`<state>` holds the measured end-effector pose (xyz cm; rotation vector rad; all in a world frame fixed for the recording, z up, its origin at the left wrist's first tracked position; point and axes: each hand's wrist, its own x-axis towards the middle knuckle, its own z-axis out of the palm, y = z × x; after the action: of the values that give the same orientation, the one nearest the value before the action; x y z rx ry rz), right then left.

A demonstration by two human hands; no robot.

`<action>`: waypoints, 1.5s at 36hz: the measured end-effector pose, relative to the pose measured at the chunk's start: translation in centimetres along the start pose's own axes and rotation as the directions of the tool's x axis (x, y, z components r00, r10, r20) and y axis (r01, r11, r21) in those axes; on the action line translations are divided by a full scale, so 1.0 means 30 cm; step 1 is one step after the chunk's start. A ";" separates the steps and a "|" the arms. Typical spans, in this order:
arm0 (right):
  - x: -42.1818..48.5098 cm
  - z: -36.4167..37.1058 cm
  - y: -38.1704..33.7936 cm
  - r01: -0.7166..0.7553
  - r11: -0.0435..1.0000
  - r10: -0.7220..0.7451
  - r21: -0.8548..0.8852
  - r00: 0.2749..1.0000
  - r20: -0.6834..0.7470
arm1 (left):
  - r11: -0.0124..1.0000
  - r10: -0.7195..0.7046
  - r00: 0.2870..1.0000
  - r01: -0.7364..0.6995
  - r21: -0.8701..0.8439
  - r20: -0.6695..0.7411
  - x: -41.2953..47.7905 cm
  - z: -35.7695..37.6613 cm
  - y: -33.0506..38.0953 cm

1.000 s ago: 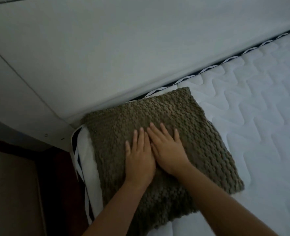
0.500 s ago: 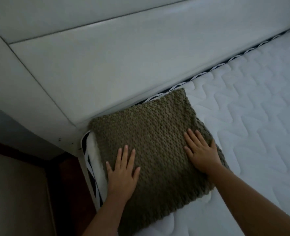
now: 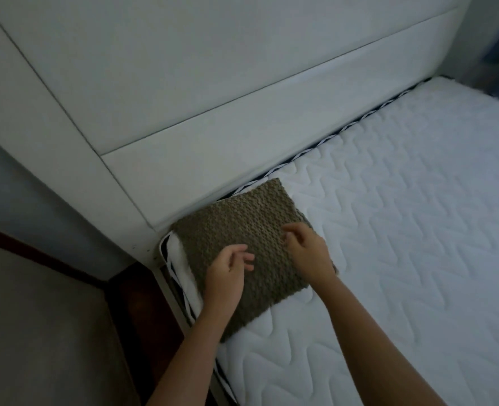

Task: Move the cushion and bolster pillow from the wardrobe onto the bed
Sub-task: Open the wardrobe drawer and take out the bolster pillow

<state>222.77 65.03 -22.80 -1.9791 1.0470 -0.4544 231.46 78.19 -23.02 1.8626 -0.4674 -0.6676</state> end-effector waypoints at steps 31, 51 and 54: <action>-0.681 -0.747 -0.414 0.123 0.877 0.165 0.464 0.830 -0.532 | 0.843 0.472 0.827 -0.322 -0.431 0.305 -0.643 0.156 0.819; -1.093 -0.879 -0.338 0.046 0.870 0.438 0.492 0.388 -0.811 | 0.904 0.426 0.470 -0.185 -0.386 0.773 -0.889 0.386 0.779; -1.183 -0.912 -0.297 0.041 0.866 0.462 0.498 0.311 -0.830 | 0.914 0.406 0.399 -0.173 -0.368 0.822 -0.981 0.442 0.771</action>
<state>189.17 82.62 2.66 -0.9705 1.6823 -1.6771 200.13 77.84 1.39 0.9973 -1.3232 -1.3872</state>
